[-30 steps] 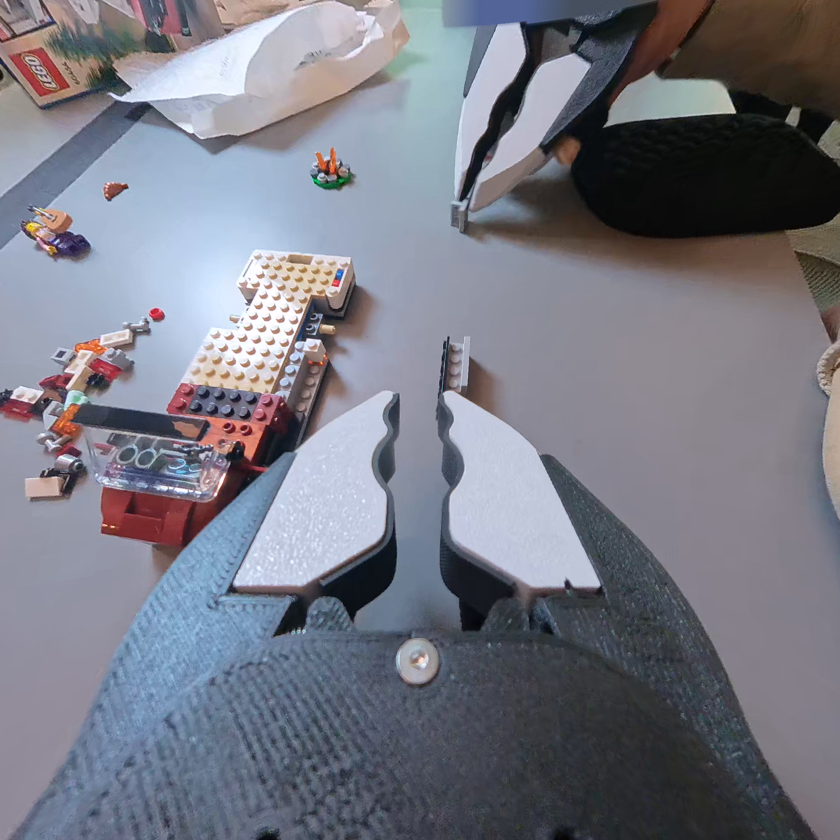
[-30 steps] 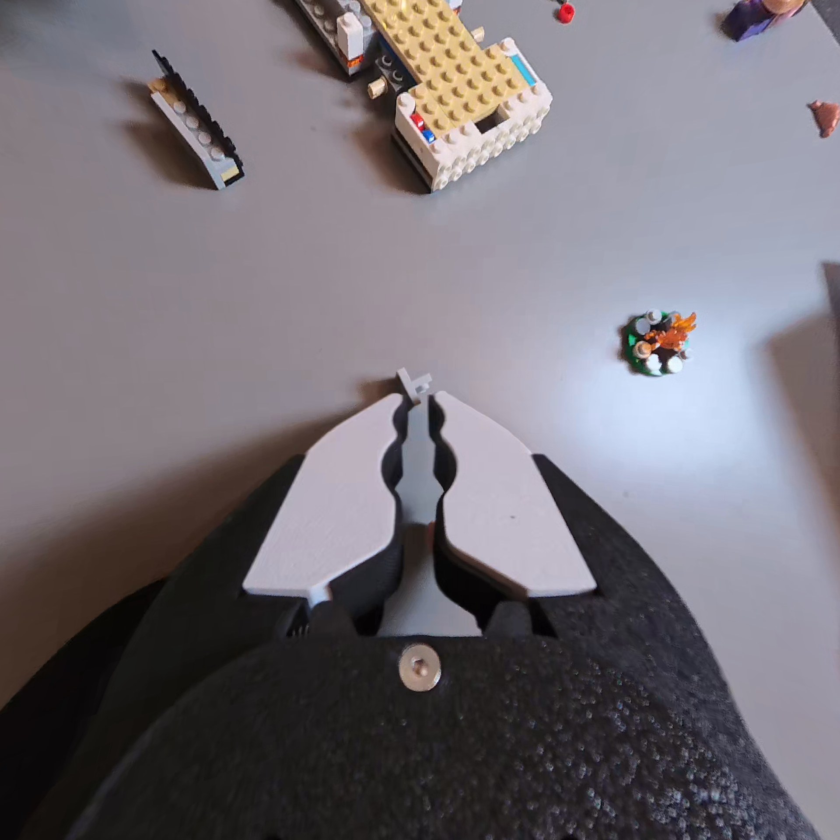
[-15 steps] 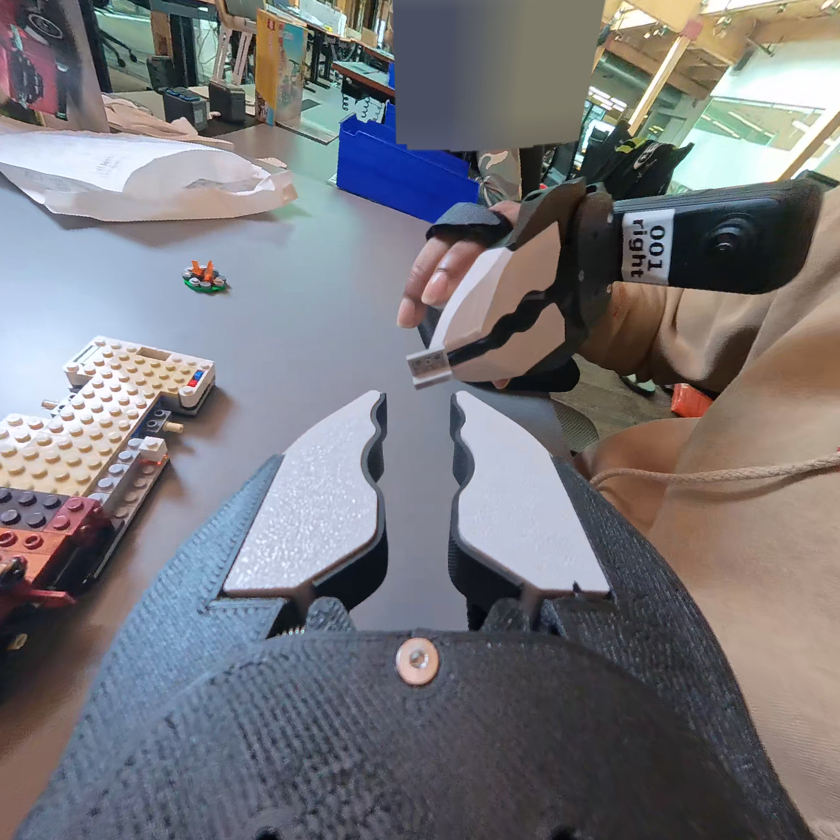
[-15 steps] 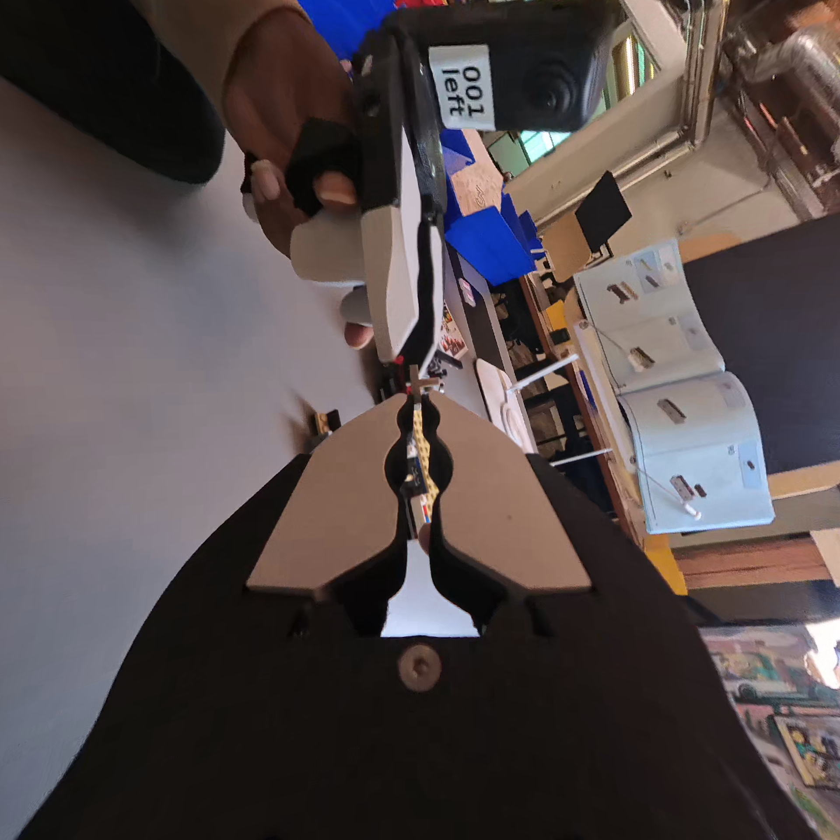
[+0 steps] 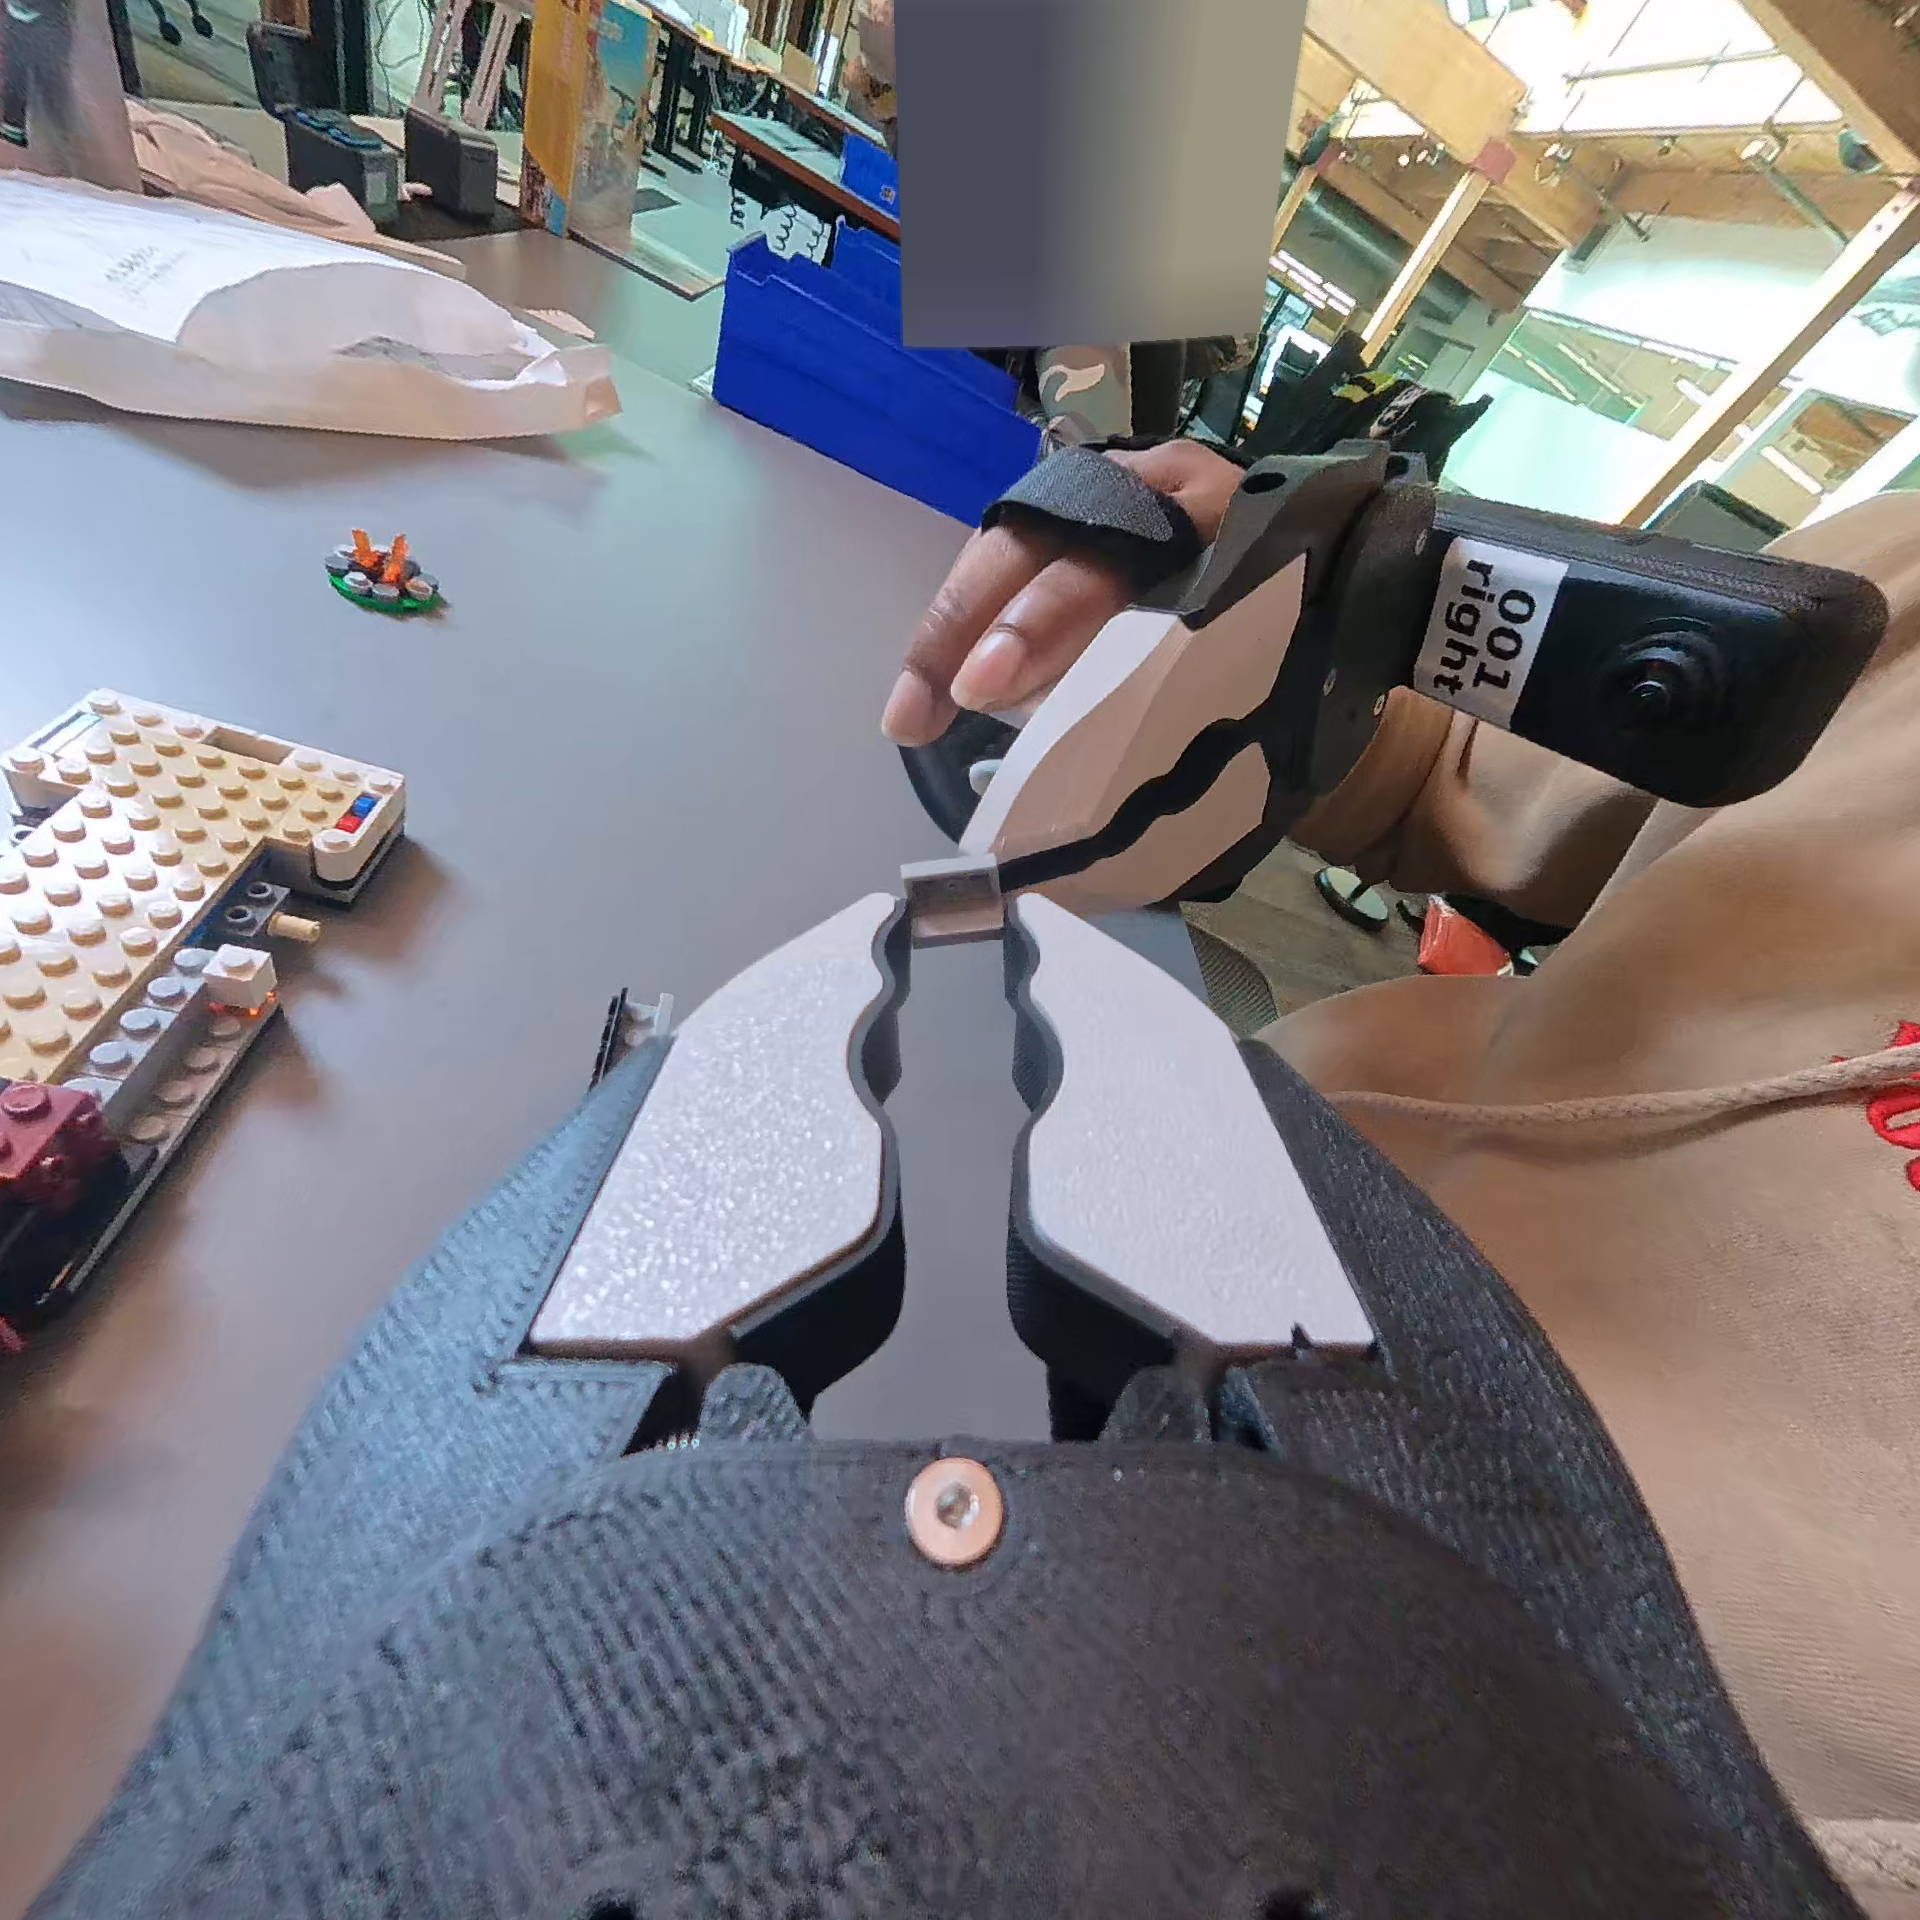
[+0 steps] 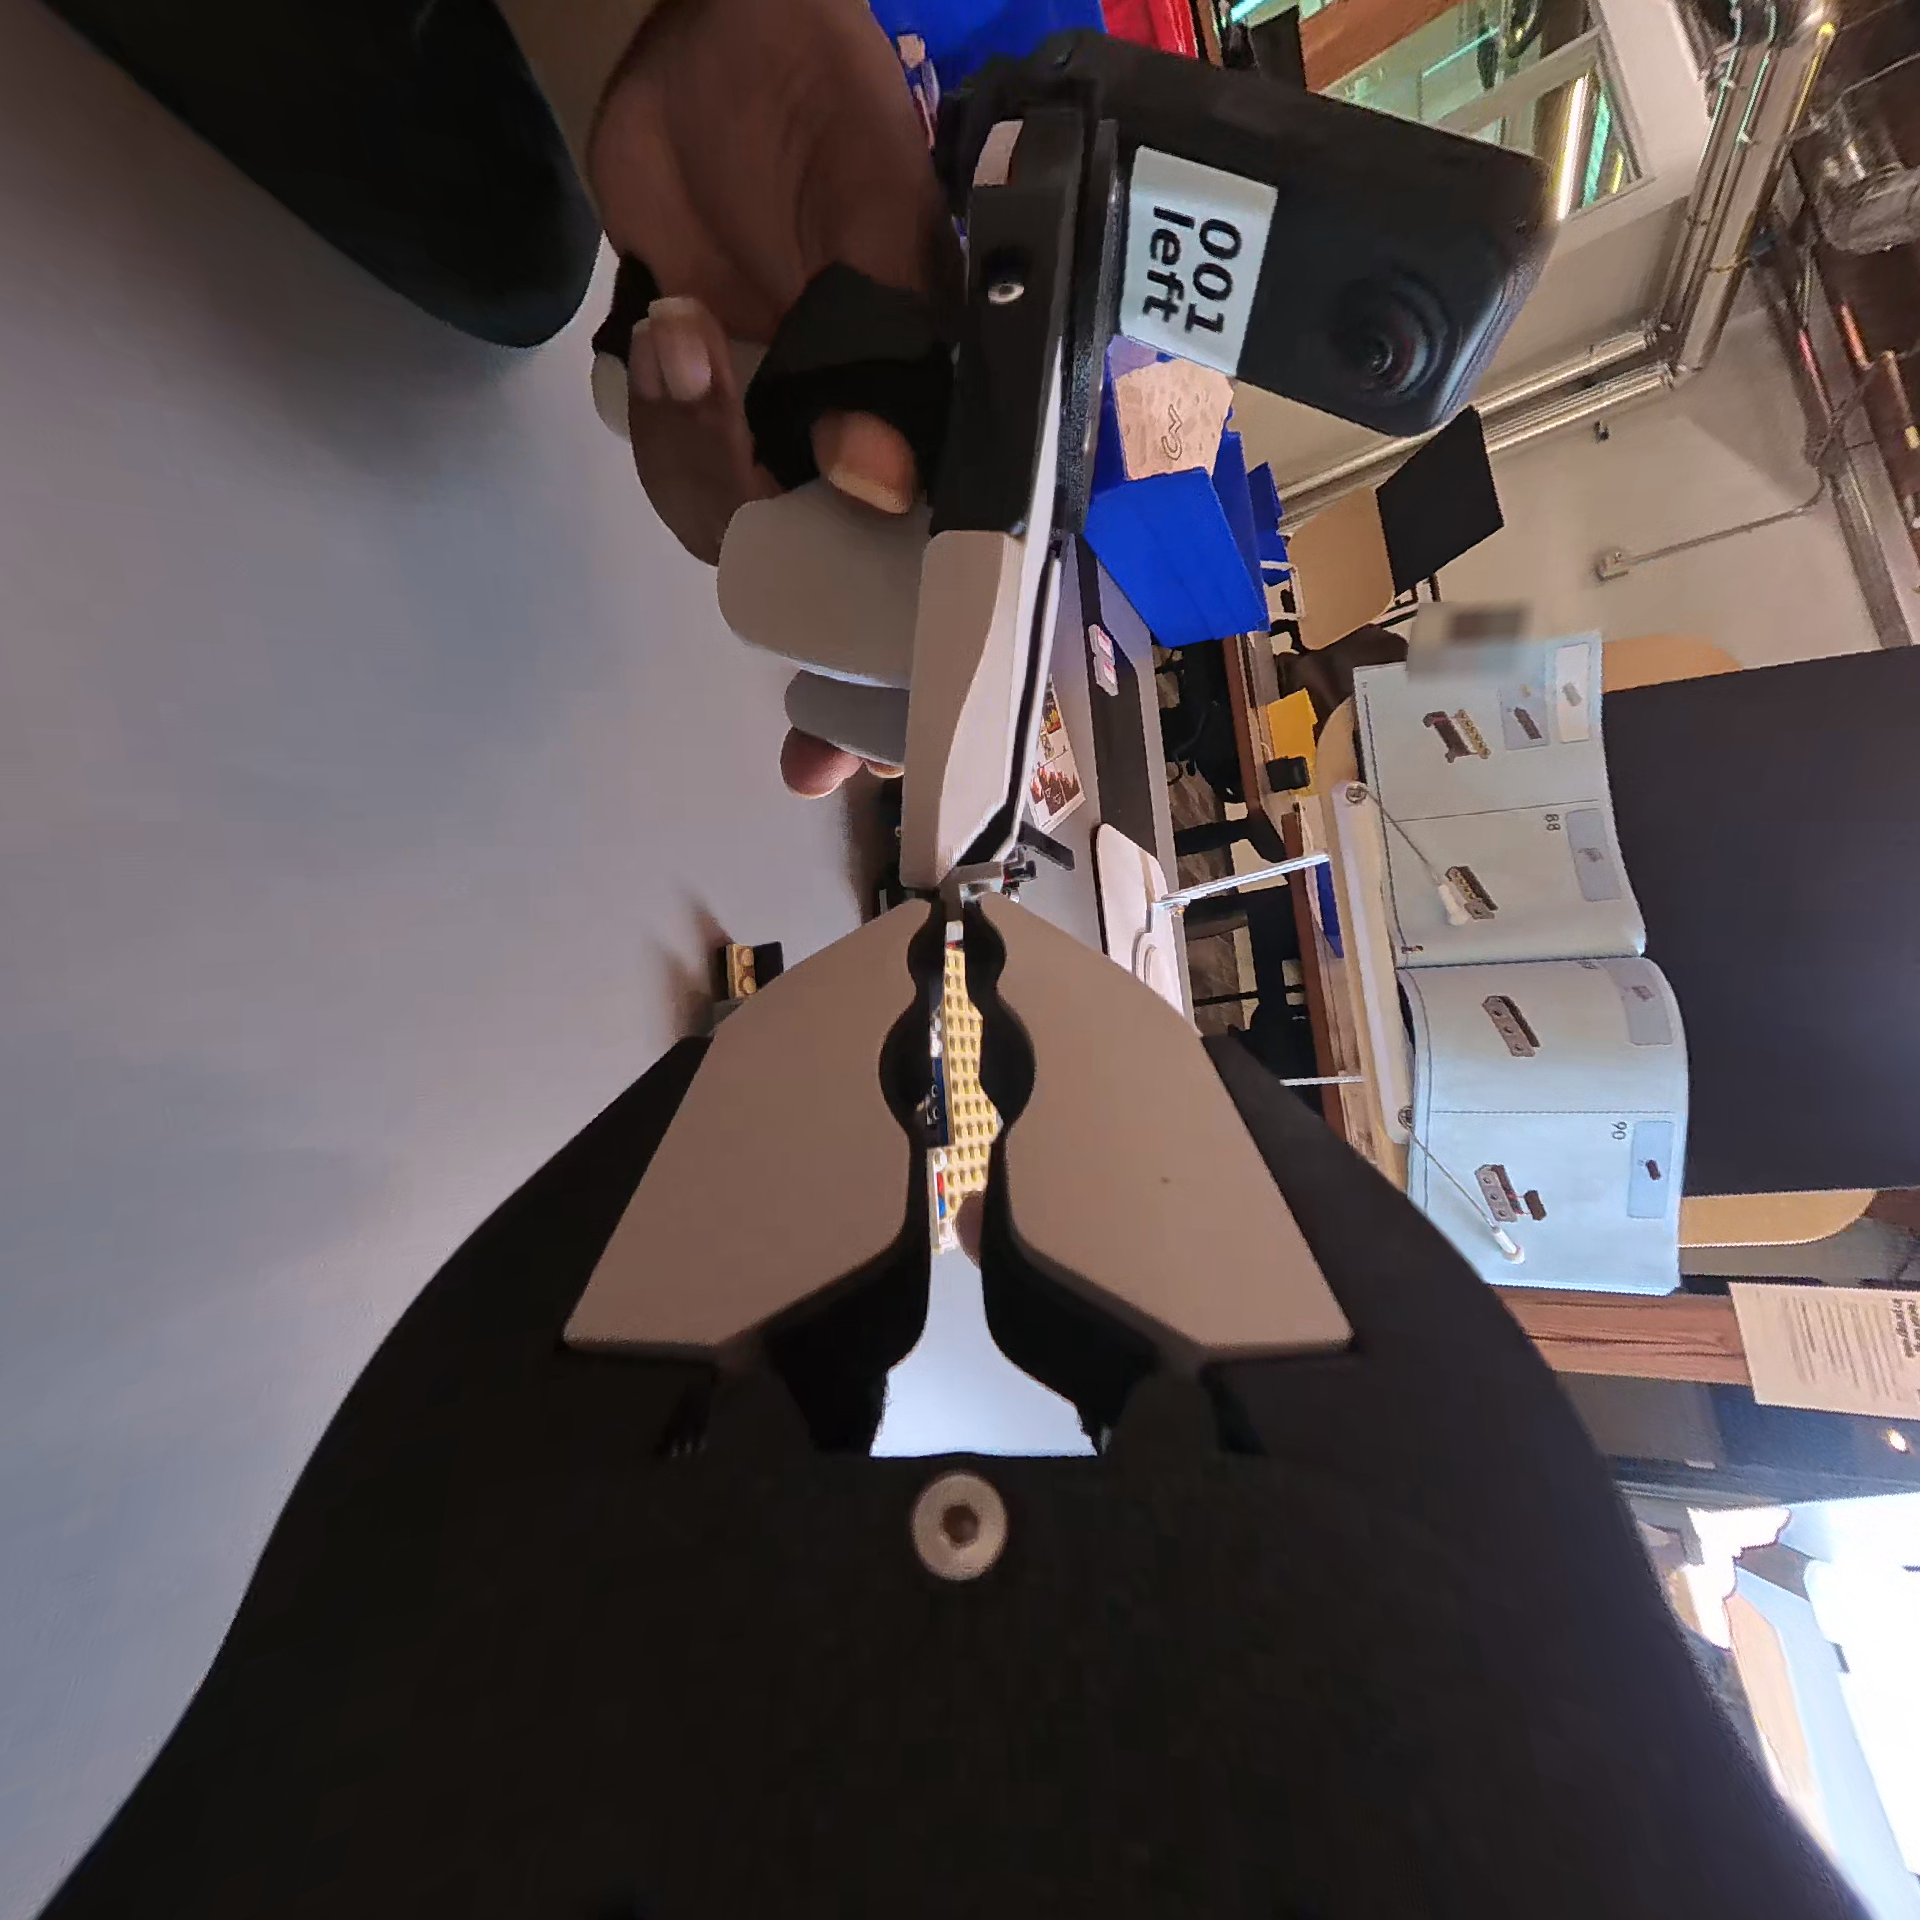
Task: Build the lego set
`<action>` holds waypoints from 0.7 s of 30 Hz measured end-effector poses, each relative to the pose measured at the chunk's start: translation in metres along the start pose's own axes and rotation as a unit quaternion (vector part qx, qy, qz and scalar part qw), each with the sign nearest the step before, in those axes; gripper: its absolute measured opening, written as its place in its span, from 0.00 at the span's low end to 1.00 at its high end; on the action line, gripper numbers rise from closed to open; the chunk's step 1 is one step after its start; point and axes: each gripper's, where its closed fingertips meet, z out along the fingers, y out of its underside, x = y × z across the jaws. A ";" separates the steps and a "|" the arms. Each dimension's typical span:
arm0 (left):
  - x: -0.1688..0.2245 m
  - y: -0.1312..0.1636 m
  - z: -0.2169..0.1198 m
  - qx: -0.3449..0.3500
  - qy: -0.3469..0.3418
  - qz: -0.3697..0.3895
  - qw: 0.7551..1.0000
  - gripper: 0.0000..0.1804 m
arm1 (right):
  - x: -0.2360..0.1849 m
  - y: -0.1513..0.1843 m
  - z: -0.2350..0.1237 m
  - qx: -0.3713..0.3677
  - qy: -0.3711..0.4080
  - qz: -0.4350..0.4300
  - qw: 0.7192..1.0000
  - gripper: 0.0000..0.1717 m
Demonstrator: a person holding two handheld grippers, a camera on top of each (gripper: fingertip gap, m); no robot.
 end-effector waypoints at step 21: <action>0.032 -0.014 -0.015 0.055 0.197 -0.106 0.973 0.09 | 0.009 -0.029 -0.013 0.133 -0.065 0.187 0.971 0.03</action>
